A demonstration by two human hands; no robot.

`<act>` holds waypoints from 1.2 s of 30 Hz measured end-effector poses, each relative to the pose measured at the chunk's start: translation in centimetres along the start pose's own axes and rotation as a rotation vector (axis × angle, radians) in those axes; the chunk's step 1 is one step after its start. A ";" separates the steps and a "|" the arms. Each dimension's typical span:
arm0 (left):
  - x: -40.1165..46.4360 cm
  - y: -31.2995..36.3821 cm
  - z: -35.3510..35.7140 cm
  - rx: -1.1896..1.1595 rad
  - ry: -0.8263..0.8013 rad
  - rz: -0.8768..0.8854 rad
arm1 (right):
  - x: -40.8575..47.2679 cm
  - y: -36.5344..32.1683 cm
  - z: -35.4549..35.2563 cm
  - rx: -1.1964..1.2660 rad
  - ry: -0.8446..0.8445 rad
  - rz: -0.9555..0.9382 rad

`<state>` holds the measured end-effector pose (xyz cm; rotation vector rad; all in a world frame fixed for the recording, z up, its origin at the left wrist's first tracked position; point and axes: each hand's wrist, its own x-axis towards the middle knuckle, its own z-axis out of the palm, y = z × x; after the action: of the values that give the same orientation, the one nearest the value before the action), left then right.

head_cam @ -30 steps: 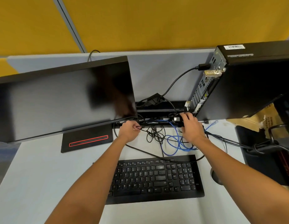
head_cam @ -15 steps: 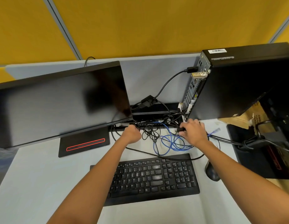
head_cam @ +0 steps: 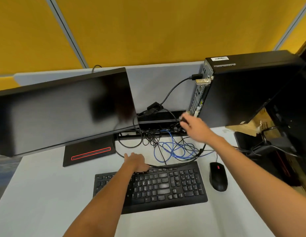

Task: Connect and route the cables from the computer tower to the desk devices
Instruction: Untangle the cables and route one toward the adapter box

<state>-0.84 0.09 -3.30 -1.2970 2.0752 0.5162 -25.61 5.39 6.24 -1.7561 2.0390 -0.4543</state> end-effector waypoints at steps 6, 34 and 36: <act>-3.1 1.6 -4.3 -0.309 0.515 0.135 | -3.1 0.7 6.0 -0.322 -0.211 0.087; -1.2 -4.8 -2.7 -0.511 0.264 -0.035 | -2.1 -1.3 -0.4 0.325 0.620 0.195; -0.7 -5.0 -2.9 -0.449 0.204 -0.021 | -1.7 -2.1 -0.5 0.311 0.700 0.173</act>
<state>3.04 -3.45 -0.65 -1.6824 2.1839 0.9131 -23.86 6.75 7.87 -1.3218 2.3580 -1.3988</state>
